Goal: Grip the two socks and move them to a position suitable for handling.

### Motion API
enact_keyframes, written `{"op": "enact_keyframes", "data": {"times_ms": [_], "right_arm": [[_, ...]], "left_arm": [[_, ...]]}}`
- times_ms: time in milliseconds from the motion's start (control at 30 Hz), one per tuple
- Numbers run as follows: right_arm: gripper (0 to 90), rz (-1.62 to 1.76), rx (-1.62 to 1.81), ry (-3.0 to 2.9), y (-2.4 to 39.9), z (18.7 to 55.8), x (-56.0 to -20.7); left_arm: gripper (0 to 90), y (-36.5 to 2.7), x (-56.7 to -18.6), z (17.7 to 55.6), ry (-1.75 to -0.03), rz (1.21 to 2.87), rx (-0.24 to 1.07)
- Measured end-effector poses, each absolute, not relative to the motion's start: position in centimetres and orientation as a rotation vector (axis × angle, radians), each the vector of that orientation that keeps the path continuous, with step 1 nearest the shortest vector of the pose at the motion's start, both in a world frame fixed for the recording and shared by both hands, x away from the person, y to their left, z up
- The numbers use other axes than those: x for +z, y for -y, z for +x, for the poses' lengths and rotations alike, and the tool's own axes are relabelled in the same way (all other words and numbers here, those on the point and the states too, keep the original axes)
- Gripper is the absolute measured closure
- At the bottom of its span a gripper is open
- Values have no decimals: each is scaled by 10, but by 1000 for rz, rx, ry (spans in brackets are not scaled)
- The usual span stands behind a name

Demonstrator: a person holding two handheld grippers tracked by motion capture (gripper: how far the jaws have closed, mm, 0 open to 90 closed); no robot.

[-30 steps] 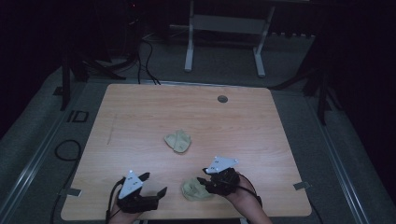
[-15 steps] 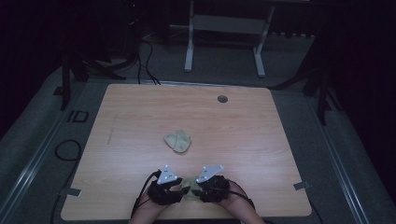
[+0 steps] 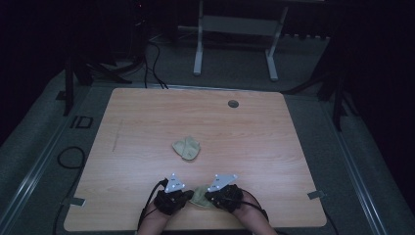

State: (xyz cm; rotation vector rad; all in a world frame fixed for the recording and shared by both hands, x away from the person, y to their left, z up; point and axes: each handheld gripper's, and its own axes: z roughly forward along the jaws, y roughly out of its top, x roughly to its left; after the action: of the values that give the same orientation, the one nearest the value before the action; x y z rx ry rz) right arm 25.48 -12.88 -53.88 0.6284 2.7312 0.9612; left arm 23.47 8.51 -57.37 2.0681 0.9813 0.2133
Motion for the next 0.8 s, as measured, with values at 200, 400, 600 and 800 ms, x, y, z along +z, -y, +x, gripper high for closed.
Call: {"op": "enact_keyframes", "data": {"times_ms": [200,400,600,800], "right_arm": [[883,648,1015,-2657,141,253,-519],[882,792,1069,-2538,164,254,-507],[880,888,1049,-2493,188,252,-508],[860,1010,1009,-2481,206,251,-521]], "left_arm": [[889,-83,-573,232,-978,2087,237],[889,-84,-572,231,-991,2081,247],[888,-87,-573,230,-1002,2071,238],[887,-89,-573,230,-1003,2071,225]]}}
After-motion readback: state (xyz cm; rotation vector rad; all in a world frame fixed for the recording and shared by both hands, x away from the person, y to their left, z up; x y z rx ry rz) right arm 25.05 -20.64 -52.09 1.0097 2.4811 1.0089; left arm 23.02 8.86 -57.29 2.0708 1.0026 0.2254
